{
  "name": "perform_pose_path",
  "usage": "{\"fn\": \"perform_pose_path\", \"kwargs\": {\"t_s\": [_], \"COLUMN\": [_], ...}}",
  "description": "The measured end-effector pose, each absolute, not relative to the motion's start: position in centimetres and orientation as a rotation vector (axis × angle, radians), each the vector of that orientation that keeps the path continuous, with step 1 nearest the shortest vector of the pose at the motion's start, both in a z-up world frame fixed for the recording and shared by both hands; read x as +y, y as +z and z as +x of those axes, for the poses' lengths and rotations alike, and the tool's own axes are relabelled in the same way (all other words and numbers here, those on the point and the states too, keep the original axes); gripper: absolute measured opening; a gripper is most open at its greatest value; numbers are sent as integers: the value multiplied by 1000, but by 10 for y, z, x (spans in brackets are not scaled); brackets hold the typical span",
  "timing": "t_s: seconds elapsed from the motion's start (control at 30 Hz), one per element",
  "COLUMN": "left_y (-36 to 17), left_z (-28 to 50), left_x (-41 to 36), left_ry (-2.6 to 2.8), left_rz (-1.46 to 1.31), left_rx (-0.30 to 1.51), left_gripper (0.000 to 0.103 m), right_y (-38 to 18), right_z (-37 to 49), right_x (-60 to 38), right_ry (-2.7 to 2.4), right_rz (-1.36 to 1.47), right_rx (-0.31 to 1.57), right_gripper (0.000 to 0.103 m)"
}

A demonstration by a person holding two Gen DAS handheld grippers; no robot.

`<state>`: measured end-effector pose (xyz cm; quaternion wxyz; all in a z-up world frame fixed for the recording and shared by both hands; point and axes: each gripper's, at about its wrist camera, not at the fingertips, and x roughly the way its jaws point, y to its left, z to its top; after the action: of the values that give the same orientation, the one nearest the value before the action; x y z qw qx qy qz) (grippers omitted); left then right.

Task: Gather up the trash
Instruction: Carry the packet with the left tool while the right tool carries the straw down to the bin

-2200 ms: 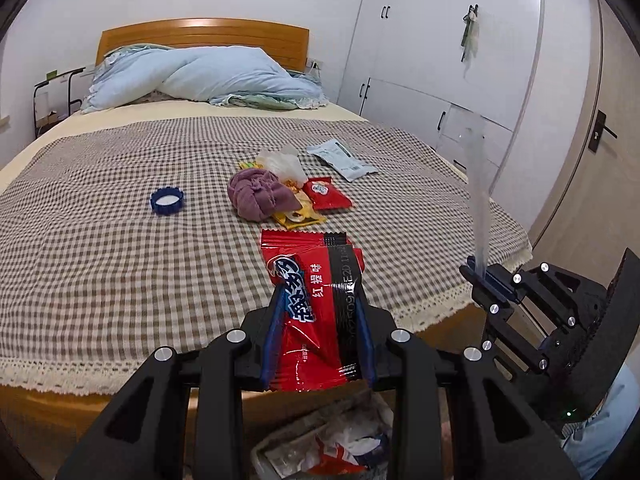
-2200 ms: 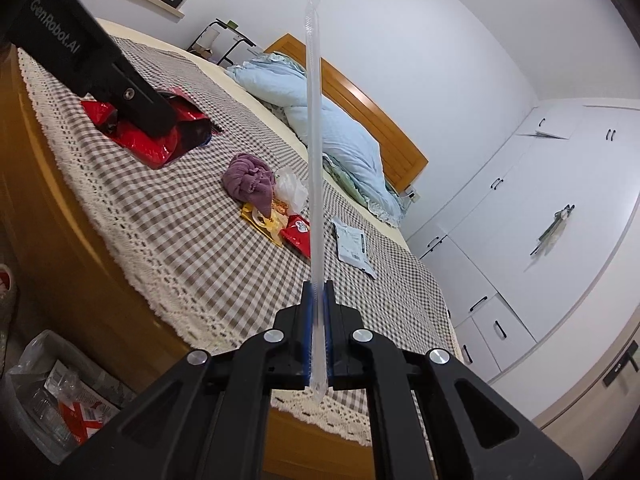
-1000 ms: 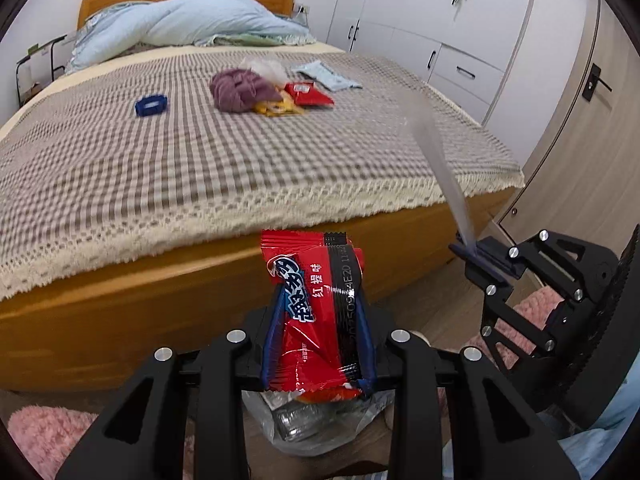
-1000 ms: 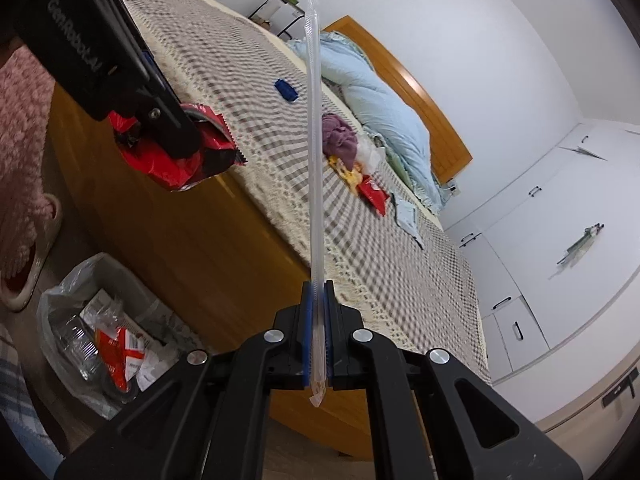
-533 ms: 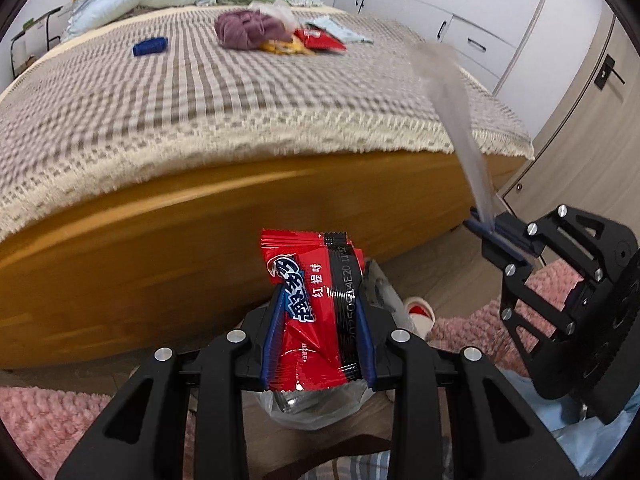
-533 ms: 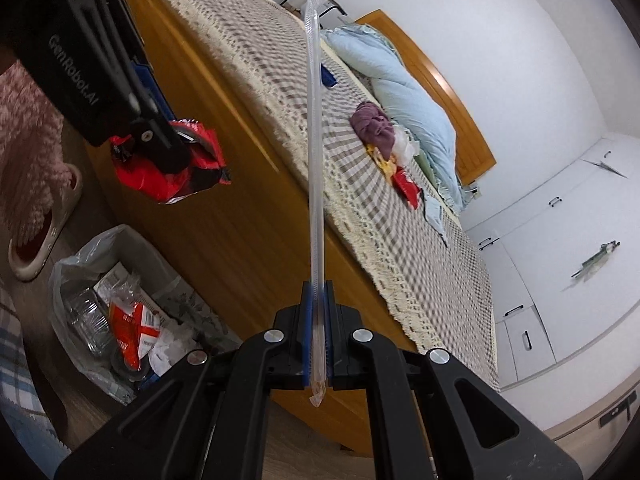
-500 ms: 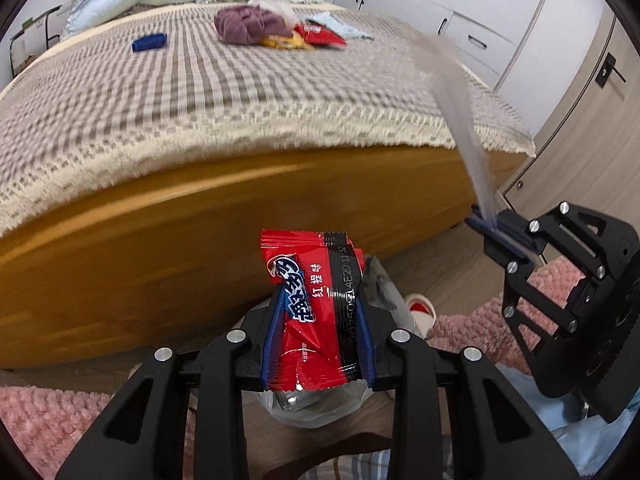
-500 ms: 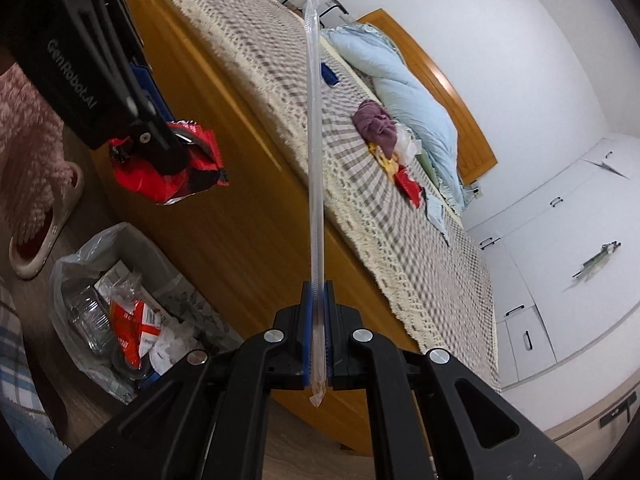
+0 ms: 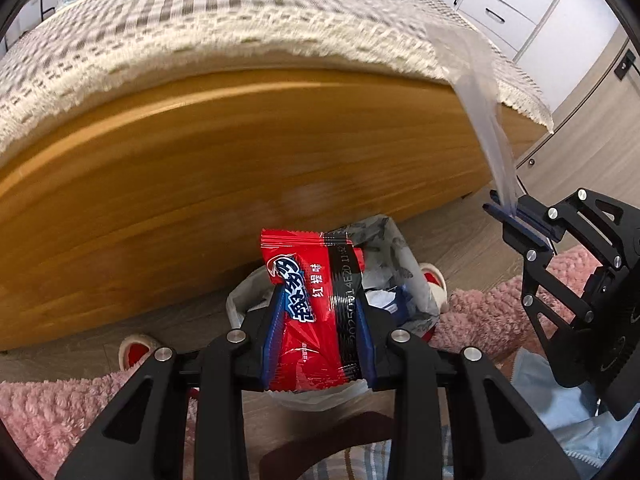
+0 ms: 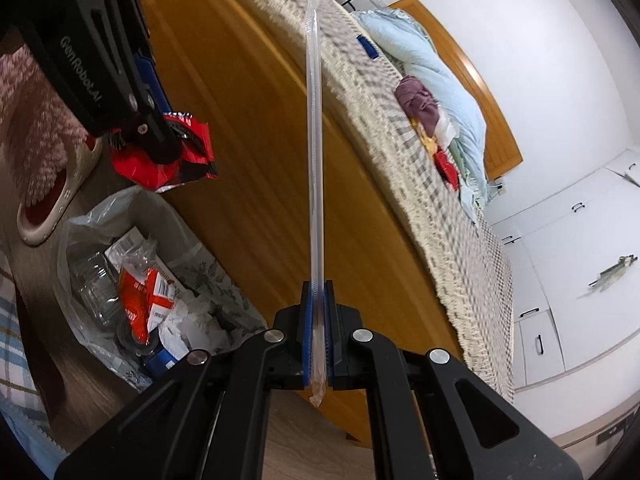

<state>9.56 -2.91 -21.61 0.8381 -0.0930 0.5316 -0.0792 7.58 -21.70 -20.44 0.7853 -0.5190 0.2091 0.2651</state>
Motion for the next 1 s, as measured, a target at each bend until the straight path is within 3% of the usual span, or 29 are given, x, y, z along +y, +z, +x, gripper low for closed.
{"fn": "perform_pose_path", "kwargs": {"t_s": [0.53,1.0], "left_y": [-238,-300], "left_z": [112,130], "left_x": [-32,-40], "left_ry": [-171,-183], "left_rz": [-203,-249], "left_rx": [1183,1344], "left_gripper": [29,29], "right_y": [-224,-283], "right_z": [93,107], "right_x": [-222,-220], "right_ry": [587,689], "right_rz": [-1148,-1265], "right_rx": [518,648], "right_gripper": [5,5]}}
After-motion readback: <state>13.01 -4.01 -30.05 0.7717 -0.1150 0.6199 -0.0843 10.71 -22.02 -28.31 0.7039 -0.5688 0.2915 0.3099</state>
